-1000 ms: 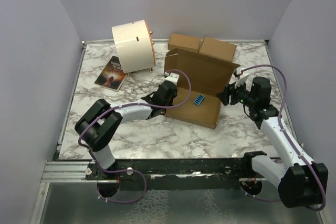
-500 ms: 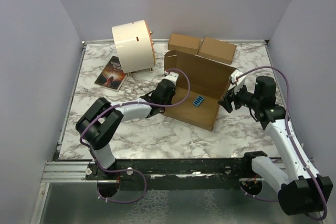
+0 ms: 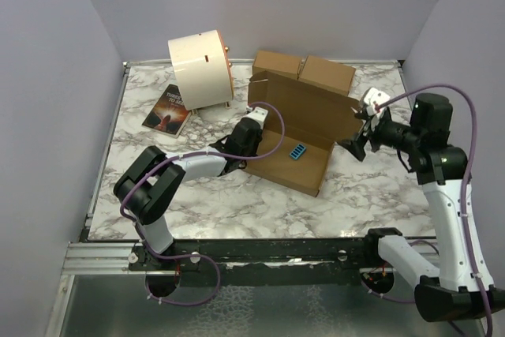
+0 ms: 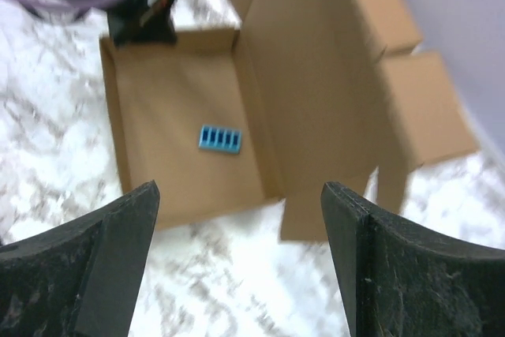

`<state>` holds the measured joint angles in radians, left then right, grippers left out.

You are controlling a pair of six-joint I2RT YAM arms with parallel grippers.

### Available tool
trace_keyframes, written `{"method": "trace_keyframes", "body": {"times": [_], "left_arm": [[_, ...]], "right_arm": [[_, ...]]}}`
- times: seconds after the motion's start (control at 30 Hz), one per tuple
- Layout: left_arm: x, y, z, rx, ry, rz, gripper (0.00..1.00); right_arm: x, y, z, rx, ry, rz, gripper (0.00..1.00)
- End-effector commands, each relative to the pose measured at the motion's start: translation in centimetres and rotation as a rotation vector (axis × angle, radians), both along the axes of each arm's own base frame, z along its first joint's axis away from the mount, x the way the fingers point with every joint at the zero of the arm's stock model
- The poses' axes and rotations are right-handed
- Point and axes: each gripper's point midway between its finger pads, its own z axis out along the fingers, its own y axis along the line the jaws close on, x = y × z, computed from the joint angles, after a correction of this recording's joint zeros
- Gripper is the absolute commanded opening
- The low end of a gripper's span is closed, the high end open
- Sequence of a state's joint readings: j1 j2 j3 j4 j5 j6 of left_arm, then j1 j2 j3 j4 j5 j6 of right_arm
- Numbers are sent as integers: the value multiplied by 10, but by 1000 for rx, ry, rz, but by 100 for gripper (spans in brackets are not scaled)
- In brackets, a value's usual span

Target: Fold the paper box

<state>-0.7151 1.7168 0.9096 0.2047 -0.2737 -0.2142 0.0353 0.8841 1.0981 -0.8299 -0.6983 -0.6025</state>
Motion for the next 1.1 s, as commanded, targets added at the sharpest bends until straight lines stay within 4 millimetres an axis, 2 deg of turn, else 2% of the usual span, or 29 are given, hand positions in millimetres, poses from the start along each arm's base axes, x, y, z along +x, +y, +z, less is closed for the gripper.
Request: {"method": "trace_keyframes", "body": {"times": [0.0, 0.1, 0.23, 0.33, 0.57, 0.77, 0.93, 1.07], "left_arm": [[9, -11, 10, -34, -32, -38, 0], [9, -13, 11, -34, -37, -49, 0], [9, -15, 11, -38, -38, -59, 0], [9, -17, 10, -41, -31, -62, 0], [12, -22, 7, -43, -15, -65, 0], [13, -22, 6, -46, -12, -58, 0], [13, -21, 4, -48, -6, -48, 0], [12, -21, 2, -51, -2, -41, 0]], "right_arm": [[21, 22, 64, 91, -79, 125, 87], [53, 36, 74, 126, -31, 225, 91], [104, 46, 63, 63, 31, 234, 92], [123, 55, 50, 7, 69, 236, 92], [136, 56, 17, -122, 108, 202, 85], [141, 55, -4, -231, 85, 169, 65], [142, 46, 0, -274, 16, 133, 50], [135, 45, 7, -280, -22, 139, 29]]}}
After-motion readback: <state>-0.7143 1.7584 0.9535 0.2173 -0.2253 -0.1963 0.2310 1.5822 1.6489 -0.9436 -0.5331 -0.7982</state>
